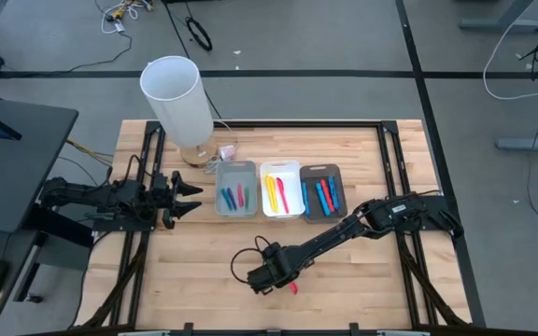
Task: Pick & Place Markers
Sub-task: Put the pink highlighter pen into the white bin
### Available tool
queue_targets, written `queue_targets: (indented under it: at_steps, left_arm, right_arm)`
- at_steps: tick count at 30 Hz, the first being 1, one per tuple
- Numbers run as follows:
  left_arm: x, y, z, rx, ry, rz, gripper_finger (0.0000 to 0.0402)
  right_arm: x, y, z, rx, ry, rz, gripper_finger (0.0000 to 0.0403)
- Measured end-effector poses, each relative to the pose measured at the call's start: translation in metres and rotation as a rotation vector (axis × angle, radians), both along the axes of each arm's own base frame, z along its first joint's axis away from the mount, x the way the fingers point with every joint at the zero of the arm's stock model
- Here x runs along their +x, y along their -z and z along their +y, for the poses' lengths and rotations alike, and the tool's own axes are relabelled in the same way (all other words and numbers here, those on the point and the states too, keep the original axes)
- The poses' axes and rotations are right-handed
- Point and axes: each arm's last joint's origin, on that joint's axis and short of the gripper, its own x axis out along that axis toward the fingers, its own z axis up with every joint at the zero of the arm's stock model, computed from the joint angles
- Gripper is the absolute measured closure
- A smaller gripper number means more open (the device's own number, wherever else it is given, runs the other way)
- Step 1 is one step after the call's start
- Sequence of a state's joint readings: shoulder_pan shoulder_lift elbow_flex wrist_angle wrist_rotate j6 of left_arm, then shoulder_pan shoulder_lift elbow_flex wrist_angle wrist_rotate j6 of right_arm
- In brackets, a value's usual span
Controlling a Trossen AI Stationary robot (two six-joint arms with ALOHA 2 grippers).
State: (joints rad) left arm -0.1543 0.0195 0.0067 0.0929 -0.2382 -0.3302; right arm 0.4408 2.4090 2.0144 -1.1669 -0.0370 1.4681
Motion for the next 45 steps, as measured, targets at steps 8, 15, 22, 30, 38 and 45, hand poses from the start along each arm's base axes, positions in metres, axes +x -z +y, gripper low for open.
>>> queue_targets:
  at_steps: [8,15,22,30,38,45]
  left_arm:
    - [0.0,0.0,0.0,0.0,0.0,0.0,0.0168]
    - [0.0,0.0,0.0,0.0,0.0,0.0,0.0168]
    - [0.0,0.0,0.0,0.0,0.0,0.0,0.0168]
    - [0.0,0.0,0.0,0.0,0.0,0.0,0.0168]
    - [0.0,0.0,0.0,0.0,0.0,0.0,0.0168]
    - [0.0,0.0,0.0,0.0,0.0,0.0,0.0168]
  right_arm:
    - [-0.003,-0.03,-0.001,-0.034,-0.1,0.049,0.0378]
    - [-0.003,-0.058,-0.001,-0.044,-0.162,0.033,0.0378]
    - [-0.005,-0.086,-0.002,-0.037,-0.207,0.015,0.0378]
    - [-0.014,-0.117,-0.01,-0.047,-0.189,-0.057,0.0378]
    - [-0.016,-0.132,-0.032,-0.048,-0.13,-0.085,0.0378]
    - [-0.031,-0.135,-0.062,-0.02,0.027,-0.164,0.0378]
